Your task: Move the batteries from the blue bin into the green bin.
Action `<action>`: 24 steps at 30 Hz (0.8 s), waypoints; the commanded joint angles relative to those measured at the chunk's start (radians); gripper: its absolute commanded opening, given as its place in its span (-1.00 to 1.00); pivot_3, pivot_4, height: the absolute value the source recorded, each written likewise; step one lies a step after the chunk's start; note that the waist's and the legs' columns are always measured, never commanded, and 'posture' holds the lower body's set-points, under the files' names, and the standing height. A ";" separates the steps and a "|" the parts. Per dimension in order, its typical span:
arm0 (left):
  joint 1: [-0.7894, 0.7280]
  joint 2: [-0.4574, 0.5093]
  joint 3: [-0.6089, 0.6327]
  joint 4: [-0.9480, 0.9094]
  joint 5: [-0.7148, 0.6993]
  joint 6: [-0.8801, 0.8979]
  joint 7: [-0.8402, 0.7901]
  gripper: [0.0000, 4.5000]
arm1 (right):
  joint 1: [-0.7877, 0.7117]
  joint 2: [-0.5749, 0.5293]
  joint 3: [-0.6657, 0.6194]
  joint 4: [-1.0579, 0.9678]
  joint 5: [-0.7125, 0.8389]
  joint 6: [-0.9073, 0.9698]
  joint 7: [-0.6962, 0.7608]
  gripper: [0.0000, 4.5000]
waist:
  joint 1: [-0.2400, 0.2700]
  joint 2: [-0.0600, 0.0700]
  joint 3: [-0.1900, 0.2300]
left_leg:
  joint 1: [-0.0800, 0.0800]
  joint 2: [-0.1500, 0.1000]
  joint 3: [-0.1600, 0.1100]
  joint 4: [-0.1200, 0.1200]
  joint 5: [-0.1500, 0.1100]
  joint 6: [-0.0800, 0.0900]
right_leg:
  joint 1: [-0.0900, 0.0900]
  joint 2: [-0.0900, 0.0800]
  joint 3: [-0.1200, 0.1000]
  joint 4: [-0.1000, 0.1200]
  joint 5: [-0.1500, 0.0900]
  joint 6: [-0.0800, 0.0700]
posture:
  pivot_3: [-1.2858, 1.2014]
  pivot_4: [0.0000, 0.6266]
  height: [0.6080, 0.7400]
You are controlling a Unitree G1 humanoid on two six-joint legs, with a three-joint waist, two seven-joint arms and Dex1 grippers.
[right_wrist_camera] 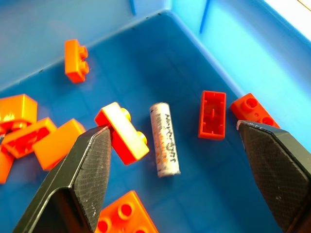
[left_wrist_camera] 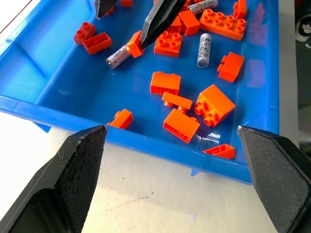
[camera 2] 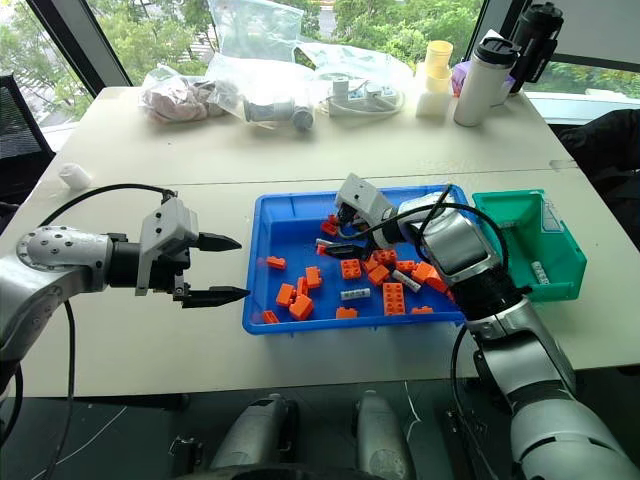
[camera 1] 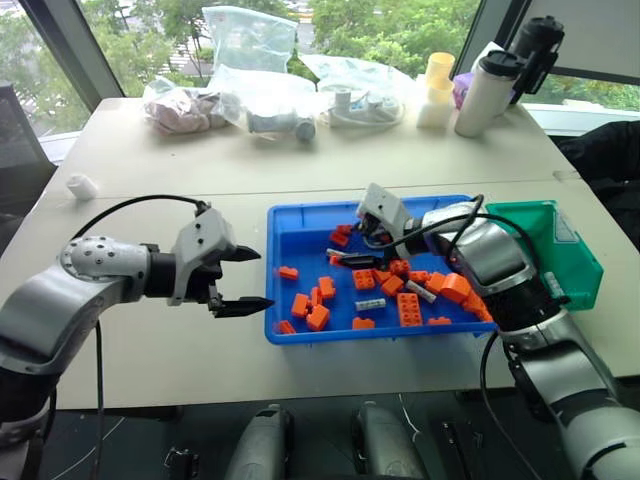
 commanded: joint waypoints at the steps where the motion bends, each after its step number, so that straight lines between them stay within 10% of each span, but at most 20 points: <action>1: -0.026 -0.004 0.002 -0.004 0.011 -0.019 -0.004 1.00 | 0.021 -0.007 0.004 -0.076 -0.001 -0.076 0.028 0.83 | -0.001 0.000 0.000 | 0.000 0.000 0.000 0.000 0.000 0.000 | 0.000 0.000 0.000 0.000 0.000 0.000 | 0.03 -0.52 1.00; 24: -0.023 -0.013 -0.011 -0.007 0.040 -0.024 -0.007 1.00 | -0.015 0.102 -0.052 -0.077 0.124 0.376 -0.104 0.83 | -0.001 0.000 0.000 | 0.000 0.000 0.000 0.000 0.000 0.000 | 0.000 0.000 0.000 0.000 0.000 0.000 | 0.03 -0.52 1.00</action>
